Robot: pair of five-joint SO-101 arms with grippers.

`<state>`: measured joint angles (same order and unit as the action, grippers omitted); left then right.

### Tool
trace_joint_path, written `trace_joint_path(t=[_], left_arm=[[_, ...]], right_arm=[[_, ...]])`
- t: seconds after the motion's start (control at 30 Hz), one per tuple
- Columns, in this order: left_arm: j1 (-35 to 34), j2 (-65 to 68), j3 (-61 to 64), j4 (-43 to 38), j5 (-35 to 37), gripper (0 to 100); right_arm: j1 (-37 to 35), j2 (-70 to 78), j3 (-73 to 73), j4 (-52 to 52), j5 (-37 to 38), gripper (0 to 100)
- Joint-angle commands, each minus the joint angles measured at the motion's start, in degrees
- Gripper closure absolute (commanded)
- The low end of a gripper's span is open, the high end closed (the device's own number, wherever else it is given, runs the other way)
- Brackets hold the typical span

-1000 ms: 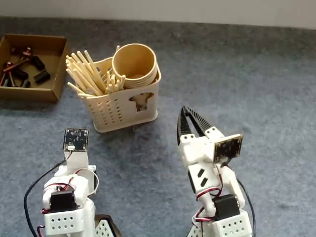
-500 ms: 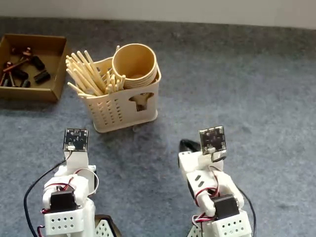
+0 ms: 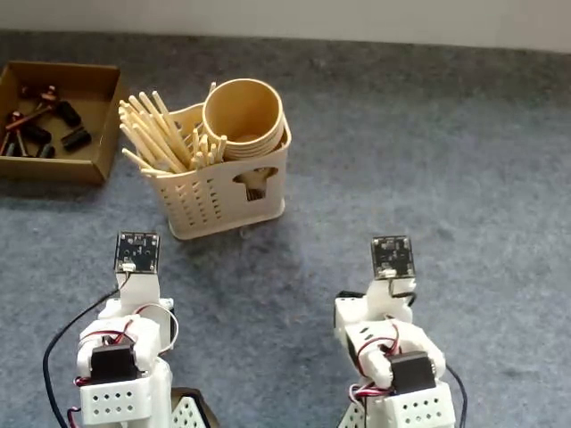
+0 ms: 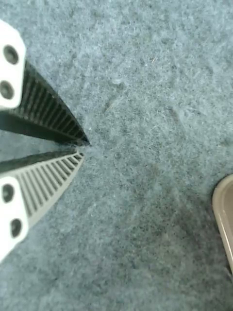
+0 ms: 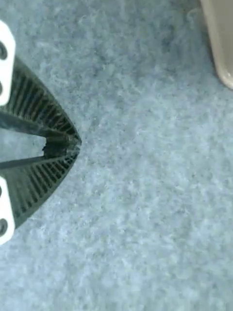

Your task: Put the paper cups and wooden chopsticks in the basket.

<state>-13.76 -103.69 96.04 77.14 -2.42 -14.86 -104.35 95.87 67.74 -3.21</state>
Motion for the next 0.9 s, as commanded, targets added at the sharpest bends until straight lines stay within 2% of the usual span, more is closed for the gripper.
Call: trace_joint_path(t=[0.0, 0.13, 0.87], left_arm=[[0.8, -0.2, 1.1, 0.2, -0.2, 99], [0.8, -0.2, 1.1, 0.2, -0.2, 99], [0.8, -0.2, 1.1, 0.2, -0.2, 99]], right_arm=[[6.1, 0.0, 5.5, 0.3, 4.5, 99.3], [8.7, 0.0, 5.5, 0.3, 5.2, 99.3], [8.8, 0.0, 5.6, 0.3, 5.2, 99.3]])
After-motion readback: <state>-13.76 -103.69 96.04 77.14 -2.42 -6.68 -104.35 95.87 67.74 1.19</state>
